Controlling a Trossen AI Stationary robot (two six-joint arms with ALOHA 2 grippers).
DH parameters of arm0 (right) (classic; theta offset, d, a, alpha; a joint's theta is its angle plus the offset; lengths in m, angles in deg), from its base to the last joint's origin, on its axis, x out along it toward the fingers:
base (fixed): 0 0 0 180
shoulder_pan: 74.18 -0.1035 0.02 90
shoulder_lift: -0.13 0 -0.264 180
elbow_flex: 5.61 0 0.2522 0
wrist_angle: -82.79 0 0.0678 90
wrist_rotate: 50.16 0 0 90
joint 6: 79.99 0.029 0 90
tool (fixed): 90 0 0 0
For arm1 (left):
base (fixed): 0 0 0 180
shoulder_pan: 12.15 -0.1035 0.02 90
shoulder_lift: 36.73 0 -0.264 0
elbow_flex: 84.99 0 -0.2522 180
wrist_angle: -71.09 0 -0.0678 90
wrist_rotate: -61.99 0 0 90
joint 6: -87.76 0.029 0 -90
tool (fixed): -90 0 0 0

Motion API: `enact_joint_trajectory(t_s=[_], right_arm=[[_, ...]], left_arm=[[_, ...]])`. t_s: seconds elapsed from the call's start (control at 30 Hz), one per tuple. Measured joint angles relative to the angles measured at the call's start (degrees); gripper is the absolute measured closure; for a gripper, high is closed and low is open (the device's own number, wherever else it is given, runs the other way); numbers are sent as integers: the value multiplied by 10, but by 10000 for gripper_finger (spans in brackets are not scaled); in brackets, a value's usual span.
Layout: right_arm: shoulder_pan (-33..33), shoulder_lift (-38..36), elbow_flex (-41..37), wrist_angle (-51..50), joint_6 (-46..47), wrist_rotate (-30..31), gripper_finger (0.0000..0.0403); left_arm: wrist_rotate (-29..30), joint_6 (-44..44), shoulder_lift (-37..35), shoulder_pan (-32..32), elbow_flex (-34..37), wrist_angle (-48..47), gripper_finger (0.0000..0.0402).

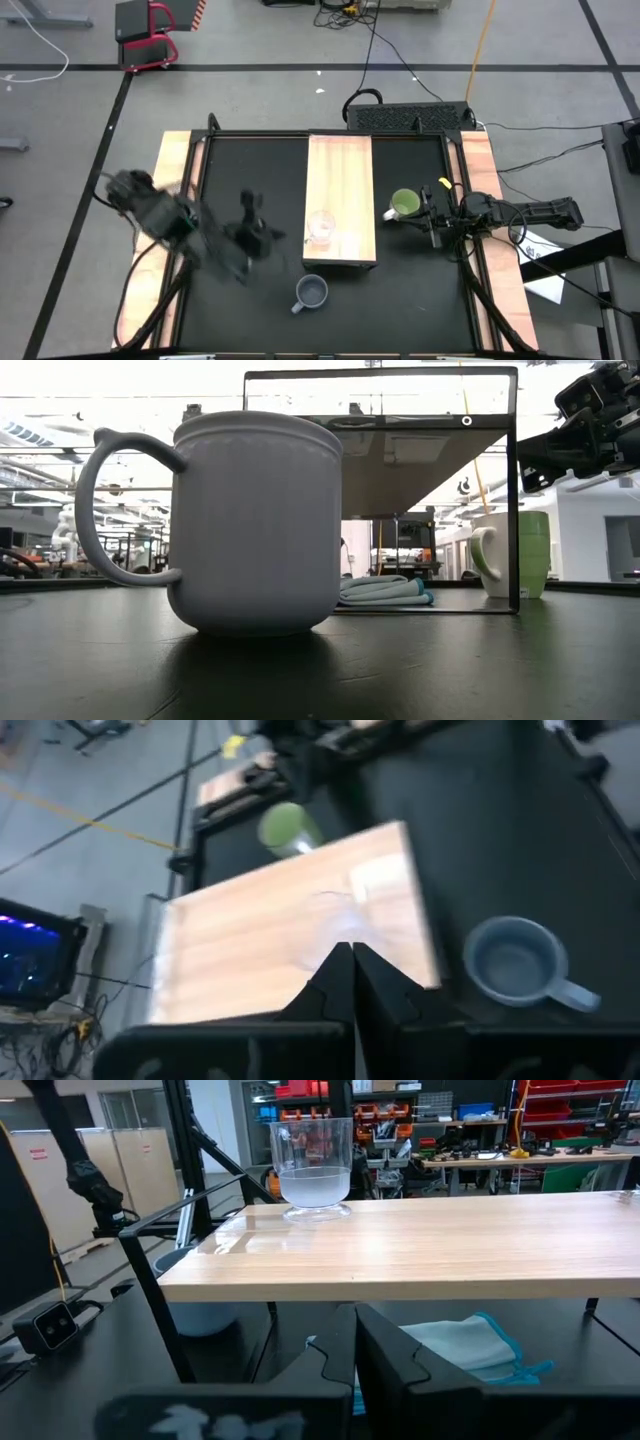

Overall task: Stack small to large cups/mugs on shelf
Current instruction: Put the gray mug on the shelf

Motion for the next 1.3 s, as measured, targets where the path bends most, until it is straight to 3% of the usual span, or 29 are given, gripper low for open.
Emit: enact_joint_trajectory(t_s=[0.13,0.4,0.67,0.83,1.0,1.17,1.3], right_arm=[[0,0,0,0,0,0,403],[0,0,0,0,-4,0,403],[0,0,0,0,-4,0,403],[0,0,0,0,-4,0,403],[0,0,0,0,-4,0,403],[0,0,0,0,-2,0,403],[0,0,0,0,0,0,403]], left_arm=[[-5,34,-95,-19,103,66,401],[4,34,-308,-21,387,254,401],[3,15,-454,-21,624,394,401],[1,7,-525,-18,755,507,401],[-56,52,-565,-11,909,703,401],[-59,98,-589,-3,1049,915,401],[-73,110,-605,-3,1137,1026,401]])
